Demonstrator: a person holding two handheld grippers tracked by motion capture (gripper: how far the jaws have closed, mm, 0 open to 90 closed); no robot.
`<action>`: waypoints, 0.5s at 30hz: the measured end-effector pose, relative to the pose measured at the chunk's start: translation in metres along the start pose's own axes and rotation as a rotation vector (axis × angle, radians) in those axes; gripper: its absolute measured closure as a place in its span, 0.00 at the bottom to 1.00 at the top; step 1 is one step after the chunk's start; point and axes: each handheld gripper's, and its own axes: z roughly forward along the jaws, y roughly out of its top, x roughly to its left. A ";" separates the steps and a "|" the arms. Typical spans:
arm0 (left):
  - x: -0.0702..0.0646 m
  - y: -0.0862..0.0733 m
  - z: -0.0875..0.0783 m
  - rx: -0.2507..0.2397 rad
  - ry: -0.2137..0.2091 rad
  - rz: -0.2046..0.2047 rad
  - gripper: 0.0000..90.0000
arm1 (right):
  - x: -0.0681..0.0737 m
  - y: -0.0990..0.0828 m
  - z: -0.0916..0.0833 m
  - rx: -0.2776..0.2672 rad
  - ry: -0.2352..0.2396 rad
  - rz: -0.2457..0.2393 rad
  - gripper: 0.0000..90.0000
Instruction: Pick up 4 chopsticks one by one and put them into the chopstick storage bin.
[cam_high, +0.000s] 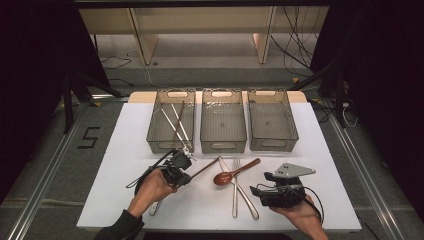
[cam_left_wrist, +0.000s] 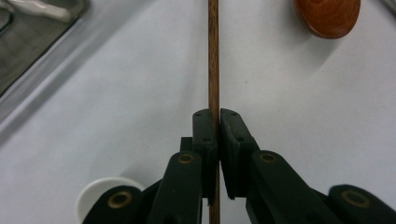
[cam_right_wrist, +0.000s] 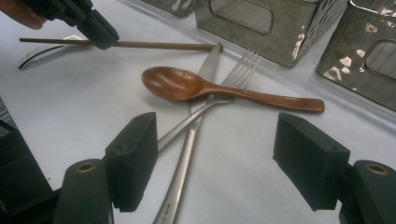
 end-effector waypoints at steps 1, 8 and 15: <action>0.001 0.000 -0.002 0.007 -0.001 0.001 0.95 | 0.000 0.000 0.000 0.000 -0.001 0.002 0.35; 0.006 -0.003 -0.010 -0.002 0.001 -0.005 0.95 | 0.000 0.000 0.001 0.004 0.000 -0.001 0.35; 0.007 -0.003 -0.012 -0.012 -0.022 -0.006 0.95 | 0.001 0.000 0.002 0.005 0.001 0.000 0.35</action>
